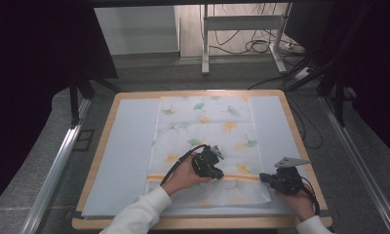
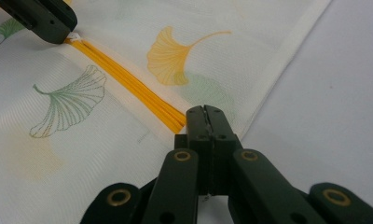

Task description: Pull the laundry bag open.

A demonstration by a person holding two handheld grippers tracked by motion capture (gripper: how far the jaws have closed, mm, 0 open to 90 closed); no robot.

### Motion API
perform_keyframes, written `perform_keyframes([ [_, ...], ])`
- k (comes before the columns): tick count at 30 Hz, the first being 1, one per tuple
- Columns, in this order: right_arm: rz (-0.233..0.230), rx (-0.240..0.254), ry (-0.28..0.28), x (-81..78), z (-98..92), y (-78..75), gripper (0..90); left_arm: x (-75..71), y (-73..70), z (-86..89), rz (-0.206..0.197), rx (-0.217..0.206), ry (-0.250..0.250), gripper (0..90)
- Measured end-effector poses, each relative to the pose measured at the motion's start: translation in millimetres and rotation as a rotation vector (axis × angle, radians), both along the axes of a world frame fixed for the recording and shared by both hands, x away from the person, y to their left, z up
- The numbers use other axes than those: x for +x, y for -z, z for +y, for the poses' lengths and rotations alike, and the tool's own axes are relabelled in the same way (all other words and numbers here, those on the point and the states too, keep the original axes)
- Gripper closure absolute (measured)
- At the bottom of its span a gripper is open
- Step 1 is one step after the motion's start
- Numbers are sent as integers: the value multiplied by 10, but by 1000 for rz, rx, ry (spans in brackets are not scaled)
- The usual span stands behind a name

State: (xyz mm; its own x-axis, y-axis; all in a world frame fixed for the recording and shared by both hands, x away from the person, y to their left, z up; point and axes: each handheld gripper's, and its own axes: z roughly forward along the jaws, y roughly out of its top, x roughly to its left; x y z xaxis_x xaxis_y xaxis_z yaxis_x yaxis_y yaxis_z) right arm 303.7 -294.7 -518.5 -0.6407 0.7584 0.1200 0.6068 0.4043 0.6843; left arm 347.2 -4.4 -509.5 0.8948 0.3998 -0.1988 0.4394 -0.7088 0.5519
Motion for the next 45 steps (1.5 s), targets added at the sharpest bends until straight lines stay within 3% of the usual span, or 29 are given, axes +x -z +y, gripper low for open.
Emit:
perform_keyframes([
  [45, -2, -3, -3, 1, 2, -1, 899, -68, 78, 401, 14, -21, -59, 842],
])
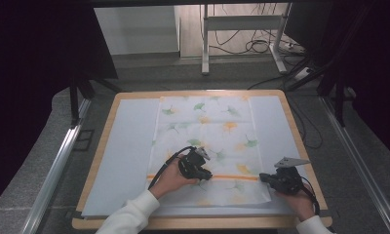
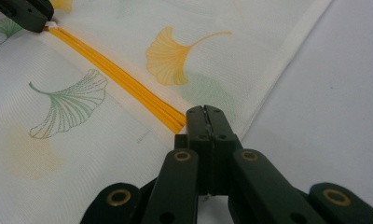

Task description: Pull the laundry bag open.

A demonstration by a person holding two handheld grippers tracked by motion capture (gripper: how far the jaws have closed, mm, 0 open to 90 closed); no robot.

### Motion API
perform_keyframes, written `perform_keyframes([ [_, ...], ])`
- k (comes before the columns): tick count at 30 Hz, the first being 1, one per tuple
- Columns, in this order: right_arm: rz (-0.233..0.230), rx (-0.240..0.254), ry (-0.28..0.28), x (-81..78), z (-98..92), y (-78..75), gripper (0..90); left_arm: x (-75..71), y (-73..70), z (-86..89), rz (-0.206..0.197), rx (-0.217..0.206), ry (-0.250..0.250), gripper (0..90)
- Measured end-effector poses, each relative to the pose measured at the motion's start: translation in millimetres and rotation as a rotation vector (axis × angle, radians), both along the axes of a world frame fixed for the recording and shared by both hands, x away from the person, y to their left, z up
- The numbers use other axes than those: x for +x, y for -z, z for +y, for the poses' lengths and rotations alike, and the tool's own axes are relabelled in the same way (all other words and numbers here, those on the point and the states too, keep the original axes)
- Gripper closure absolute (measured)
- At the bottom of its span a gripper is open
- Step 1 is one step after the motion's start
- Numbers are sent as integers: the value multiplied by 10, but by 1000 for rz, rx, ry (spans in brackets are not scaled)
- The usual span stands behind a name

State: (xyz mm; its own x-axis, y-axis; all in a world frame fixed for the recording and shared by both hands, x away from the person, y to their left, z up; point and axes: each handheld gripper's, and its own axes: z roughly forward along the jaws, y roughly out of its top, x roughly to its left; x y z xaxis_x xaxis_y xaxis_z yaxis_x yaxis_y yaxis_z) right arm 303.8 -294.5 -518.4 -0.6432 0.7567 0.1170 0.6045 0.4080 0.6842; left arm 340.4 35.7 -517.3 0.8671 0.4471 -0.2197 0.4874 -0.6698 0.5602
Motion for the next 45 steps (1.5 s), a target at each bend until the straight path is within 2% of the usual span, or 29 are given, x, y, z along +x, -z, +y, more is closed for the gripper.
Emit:
perform_keyframes([
  [11, 1, 0, 0, 1, 1, 0, 899, 4, 15, 192, 8, -5, -29, 842],
  [24, 0, 1, -1, 1, 0, 0, 899, -43, 16, 322, 5, -1, -55, 842],
  [45, -1, -1, -1, 0, 1, 0, 899, -137, 27, 756, 6, 17, -129, 842],
])
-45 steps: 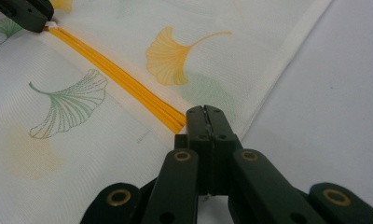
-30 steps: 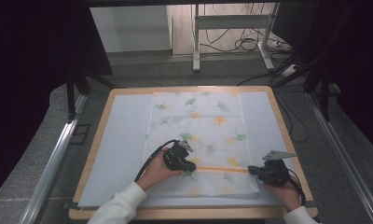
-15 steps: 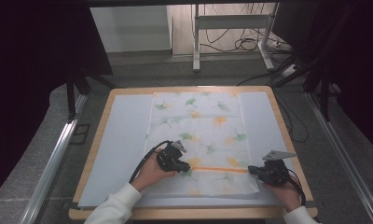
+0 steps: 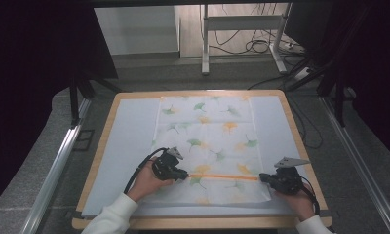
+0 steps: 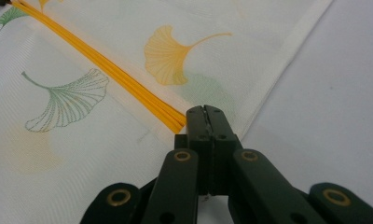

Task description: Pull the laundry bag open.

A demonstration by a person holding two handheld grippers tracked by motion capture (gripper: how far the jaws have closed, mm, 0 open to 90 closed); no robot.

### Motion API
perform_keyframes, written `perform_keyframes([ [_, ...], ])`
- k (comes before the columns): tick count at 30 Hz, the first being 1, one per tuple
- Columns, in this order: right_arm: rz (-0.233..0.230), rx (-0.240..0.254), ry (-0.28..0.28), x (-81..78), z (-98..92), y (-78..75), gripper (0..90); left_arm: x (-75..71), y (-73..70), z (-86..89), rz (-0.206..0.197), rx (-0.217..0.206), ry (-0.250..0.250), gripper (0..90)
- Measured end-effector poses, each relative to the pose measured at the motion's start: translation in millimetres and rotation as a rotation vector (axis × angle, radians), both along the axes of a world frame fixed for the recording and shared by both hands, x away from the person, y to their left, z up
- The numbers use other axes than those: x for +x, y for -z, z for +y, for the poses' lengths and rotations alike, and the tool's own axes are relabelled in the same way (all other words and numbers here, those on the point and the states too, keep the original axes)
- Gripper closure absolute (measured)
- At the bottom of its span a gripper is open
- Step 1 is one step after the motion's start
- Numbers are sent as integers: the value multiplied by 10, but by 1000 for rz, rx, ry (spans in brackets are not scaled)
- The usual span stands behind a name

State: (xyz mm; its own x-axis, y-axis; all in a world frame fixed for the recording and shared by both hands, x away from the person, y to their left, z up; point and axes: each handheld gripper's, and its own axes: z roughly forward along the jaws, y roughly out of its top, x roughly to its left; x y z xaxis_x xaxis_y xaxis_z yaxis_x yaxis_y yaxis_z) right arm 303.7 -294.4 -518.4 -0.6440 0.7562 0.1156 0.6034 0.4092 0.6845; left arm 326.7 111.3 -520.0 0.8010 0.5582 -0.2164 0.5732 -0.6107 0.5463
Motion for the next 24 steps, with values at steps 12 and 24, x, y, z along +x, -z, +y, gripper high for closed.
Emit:
perform_keyframes([
  [12, 1, 2, 0, 2, -1, 0, 898, -63, 16, 197, 5, 6, -33, 842],
  [24, -1, -1, -2, 1, 0, 0, 899, -90, 27, 399, 8, 8, -71, 841],
])
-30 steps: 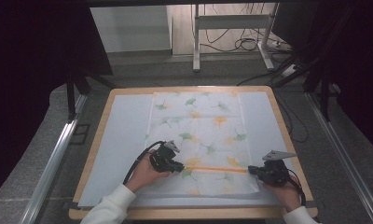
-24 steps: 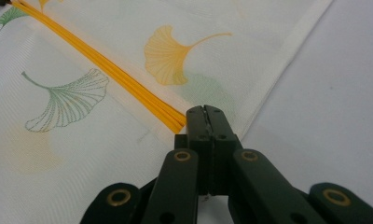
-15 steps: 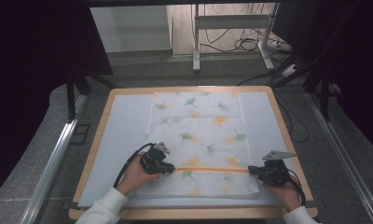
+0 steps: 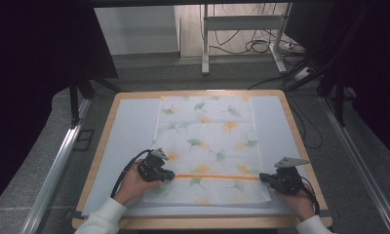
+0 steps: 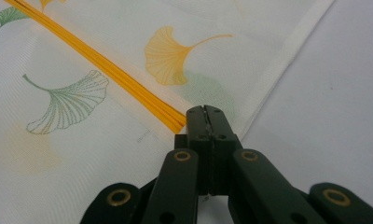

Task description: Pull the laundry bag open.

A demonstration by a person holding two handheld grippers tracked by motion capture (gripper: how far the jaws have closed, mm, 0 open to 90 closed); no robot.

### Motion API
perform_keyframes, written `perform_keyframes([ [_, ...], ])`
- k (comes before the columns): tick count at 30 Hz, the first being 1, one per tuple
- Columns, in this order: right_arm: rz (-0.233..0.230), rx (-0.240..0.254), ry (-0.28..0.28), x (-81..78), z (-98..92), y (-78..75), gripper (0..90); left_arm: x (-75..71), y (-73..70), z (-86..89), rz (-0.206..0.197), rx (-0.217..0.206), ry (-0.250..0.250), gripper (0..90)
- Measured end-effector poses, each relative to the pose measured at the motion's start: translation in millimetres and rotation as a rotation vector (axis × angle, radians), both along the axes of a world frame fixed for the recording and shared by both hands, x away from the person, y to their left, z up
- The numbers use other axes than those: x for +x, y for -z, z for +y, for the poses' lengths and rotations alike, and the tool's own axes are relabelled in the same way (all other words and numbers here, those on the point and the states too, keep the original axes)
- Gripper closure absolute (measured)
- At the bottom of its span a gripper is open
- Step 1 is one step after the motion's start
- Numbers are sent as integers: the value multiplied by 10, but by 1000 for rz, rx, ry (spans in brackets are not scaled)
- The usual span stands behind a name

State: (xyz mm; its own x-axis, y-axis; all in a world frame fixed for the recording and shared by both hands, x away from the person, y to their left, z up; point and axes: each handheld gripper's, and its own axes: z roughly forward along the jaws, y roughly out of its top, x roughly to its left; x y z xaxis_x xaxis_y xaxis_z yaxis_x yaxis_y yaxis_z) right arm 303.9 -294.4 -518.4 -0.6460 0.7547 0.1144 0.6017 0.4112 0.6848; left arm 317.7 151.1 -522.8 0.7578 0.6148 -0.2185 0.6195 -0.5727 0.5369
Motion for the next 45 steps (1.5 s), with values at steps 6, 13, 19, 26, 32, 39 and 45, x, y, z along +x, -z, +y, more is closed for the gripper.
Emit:
perform_keyframes([
  [6, 0, 0, -1, 0, 0, 0, 899, -28, 4, 79, -2, 2, -18, 842],
  [13, 0, 0, 0, 0, 0, 0, 898, -47, 9, 161, -5, 3, -35, 842],
  [19, 0, 1, 1, 1, -1, 1, 898, -58, 4, 248, -5, 13, -50, 842],
  [26, 1, 1, 1, 0, 0, 0, 899, -82, 10, 326, -1, 10, -63, 842],
  [32, 0, 0, 0, 0, 0, 0, 898, -100, 11, 414, 3, 9, -78, 842],
  [39, 0, 0, 1, 0, 1, 0, 898, -118, 4, 496, 2, 11, -92, 842],
  [45, 0, -1, 1, 0, 1, 0, 898, -137, -8, 530, -2, 16, -97, 842],
])
